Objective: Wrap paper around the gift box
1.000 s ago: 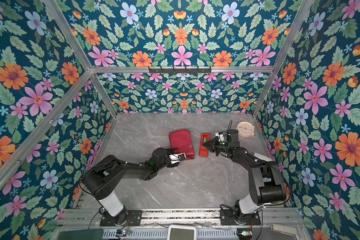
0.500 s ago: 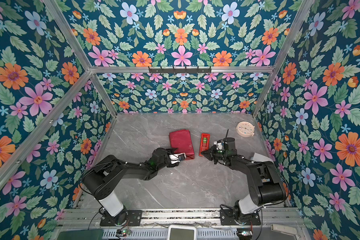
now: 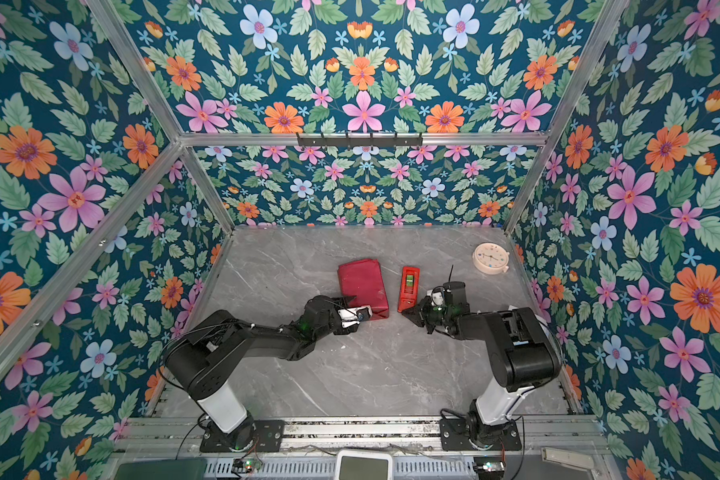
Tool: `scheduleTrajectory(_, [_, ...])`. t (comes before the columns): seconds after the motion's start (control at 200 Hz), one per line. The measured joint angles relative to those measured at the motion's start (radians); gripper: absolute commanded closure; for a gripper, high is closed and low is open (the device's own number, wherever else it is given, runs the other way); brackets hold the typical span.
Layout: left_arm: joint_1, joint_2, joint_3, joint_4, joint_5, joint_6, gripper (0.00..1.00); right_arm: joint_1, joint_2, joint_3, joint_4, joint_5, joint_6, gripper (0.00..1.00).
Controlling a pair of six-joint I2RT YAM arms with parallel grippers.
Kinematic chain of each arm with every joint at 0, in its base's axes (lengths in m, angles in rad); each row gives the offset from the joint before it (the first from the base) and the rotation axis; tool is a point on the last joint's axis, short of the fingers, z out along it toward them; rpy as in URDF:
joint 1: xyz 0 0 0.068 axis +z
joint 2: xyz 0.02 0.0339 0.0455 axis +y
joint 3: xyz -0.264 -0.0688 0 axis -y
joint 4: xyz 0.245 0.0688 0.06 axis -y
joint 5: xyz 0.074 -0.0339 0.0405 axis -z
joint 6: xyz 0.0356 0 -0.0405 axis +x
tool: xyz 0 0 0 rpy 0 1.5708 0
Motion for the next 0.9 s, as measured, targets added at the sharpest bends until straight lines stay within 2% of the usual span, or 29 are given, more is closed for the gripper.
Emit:
scheduleTrajectory(0.265, [0.000,0.003,0.004,0.000,-0.001,0.000,0.29,-0.017,0.058,0.000,0.043,0.005,-0.048,1.00])
scheduleTrajectory(0.6, [0.000,0.003,0.005,-0.001,-0.001,0.000,0.29,-0.044,0.068,0.025,-0.087,0.056,-0.125,1.00])
scheduleTrajectory(0.745, [0.000,0.003,0.005,-0.001,-0.001,0.000,0.29,-0.049,0.002,0.024,-0.150,0.064,-0.169,1.00])
scheduleTrajectory(0.9, [0.000,0.005,0.007,-0.002,-0.001,0.000,0.29,-0.021,-0.164,0.014,-0.241,0.059,-0.236,1.00])
